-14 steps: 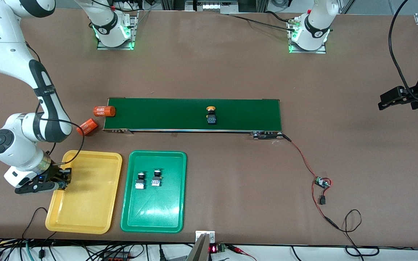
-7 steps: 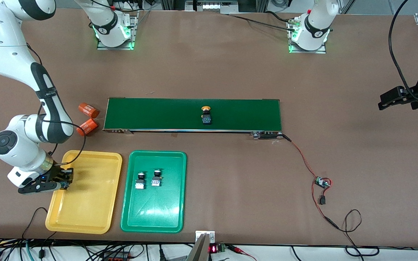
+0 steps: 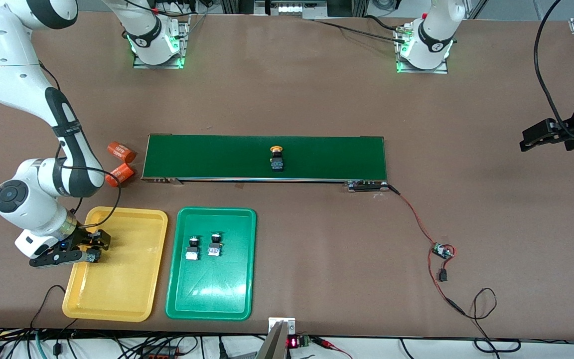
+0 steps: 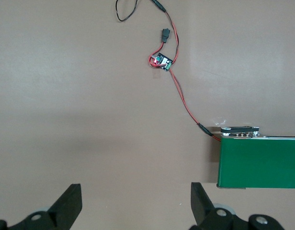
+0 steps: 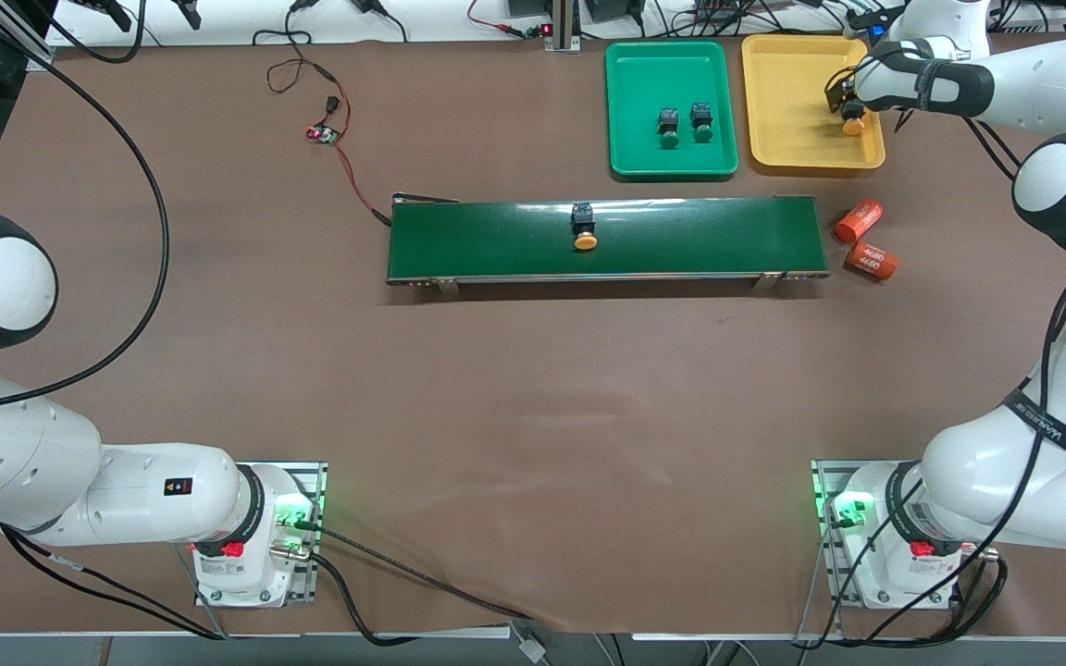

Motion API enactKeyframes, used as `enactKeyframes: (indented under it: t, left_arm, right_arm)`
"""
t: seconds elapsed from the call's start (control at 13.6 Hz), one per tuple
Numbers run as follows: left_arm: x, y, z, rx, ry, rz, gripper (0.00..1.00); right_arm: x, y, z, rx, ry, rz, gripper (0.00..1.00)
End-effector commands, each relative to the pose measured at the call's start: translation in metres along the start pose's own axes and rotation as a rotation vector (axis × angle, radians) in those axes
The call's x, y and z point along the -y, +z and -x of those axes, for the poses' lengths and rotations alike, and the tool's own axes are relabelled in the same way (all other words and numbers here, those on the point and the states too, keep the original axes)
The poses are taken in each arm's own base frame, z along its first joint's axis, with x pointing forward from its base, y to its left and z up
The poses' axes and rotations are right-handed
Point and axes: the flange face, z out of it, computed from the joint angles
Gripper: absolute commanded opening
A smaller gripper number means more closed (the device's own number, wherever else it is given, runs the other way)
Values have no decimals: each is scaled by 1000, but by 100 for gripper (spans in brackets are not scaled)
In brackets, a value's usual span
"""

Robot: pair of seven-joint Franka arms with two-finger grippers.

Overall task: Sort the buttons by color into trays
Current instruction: 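Lower the button into the yellow tray and open the right gripper, then move the right gripper back and grasp the next belt button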

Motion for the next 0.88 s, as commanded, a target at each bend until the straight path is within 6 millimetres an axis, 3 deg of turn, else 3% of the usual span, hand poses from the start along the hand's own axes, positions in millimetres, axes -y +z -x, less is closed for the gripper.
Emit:
enactKeyframes:
  t: [0.0,0.44,0.66,0.81]
  left_arm:
    - [4,0,3,-6,14,2,100]
    - [4,1,2,-3,14,2,100]
    - [11,2,2,-2,2,2,100]
    - [17,7,0,4,-9,4,100]
  right_arm:
    - [22,-22,-2,46,26,-13,92]
    - [155,-123,-13,285,279,-210,98]
    - [235,-153,-9,353,313,-255,100]
    - [284,-156,4,385,324,-257,100]
